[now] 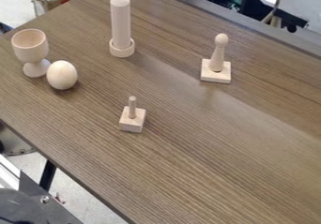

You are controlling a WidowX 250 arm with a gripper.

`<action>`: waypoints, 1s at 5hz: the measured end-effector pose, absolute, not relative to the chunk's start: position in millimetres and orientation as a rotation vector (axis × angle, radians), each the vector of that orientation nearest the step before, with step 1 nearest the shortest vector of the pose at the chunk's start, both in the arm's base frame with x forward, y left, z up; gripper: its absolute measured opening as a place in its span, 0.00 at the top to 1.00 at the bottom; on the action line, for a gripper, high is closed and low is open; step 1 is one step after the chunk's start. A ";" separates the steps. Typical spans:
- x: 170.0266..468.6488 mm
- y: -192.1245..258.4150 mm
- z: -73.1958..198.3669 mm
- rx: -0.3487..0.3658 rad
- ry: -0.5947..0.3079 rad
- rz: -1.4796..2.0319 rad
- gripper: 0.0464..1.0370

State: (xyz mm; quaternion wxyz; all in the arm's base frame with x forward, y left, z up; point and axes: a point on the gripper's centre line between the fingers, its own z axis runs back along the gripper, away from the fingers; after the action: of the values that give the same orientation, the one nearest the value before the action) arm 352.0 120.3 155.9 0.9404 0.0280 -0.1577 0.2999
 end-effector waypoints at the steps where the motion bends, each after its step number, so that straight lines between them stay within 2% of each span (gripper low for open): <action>1: 350.0 130.9 152.5 0.080 -0.339 0.626 0.04; 2: 344.9 139.3 144.8 0.096 -0.337 0.633 0.04; 5: 341.5 139.5 128.9 0.079 -0.311 0.651 0.04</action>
State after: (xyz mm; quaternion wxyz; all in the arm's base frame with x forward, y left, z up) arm 341.5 139.5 128.9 0.9349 0.0386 -0.1522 0.3182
